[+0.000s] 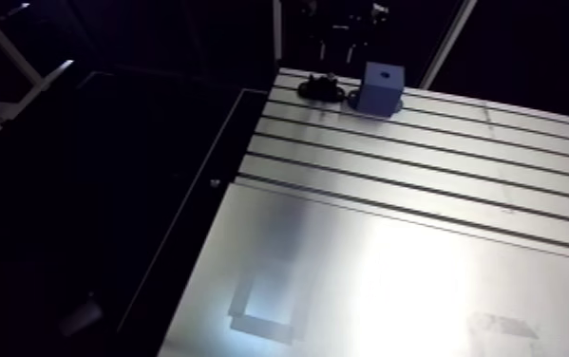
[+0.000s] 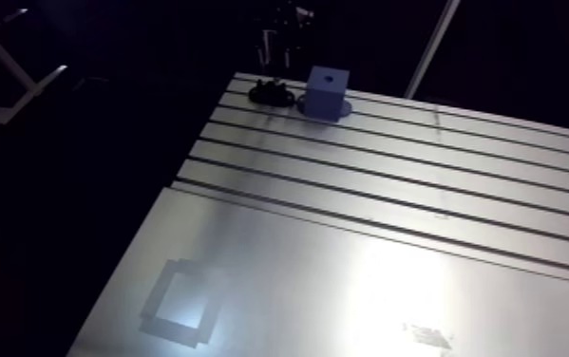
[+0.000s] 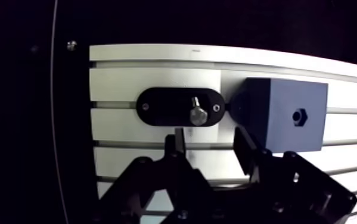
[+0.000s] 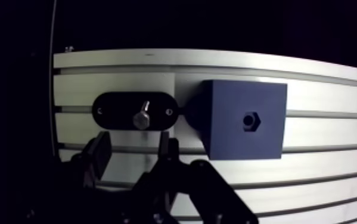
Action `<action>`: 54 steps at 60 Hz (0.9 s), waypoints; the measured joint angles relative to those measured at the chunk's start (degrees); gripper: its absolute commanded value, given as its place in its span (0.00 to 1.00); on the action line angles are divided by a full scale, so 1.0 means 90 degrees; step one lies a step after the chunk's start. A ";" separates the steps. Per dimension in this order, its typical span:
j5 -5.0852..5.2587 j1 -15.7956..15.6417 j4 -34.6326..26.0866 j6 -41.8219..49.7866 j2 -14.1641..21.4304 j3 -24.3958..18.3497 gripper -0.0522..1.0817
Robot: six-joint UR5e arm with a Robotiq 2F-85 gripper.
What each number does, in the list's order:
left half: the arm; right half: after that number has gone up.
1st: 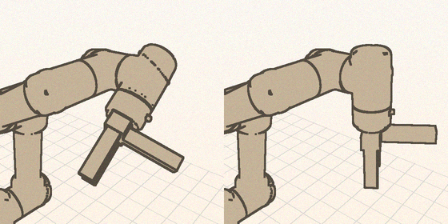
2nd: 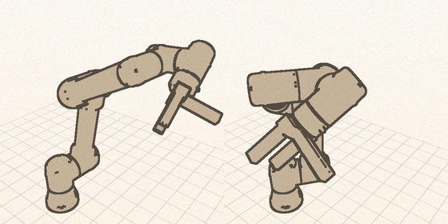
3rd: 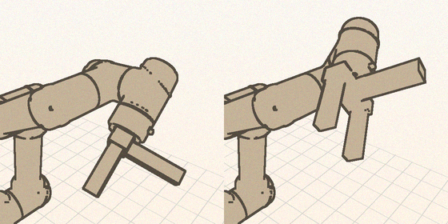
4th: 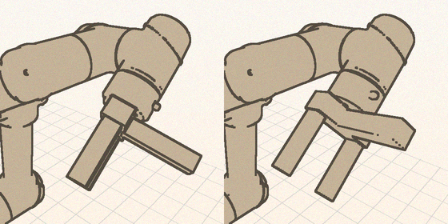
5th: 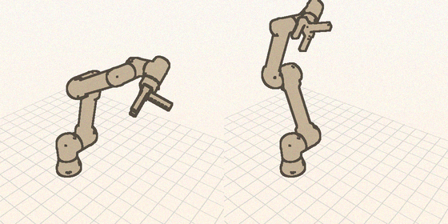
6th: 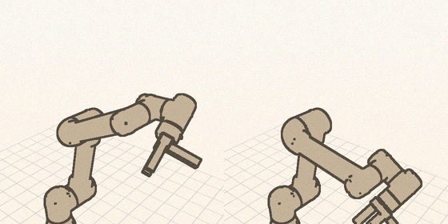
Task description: Pick up the M10 bolt and insert it into the hex recess until seated.
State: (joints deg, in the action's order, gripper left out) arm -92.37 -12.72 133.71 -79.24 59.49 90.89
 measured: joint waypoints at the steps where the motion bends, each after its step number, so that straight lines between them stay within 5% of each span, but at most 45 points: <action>1: -0.0001 -0.0002 0.0012 0.0001 -0.0012 -0.0001 0.47; 54: -0.0043 -0.0035 0.0219 0.0013 -0.0273 -0.0017 0.49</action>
State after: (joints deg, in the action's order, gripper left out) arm -92.76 -13.04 135.68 -79.13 57.03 90.73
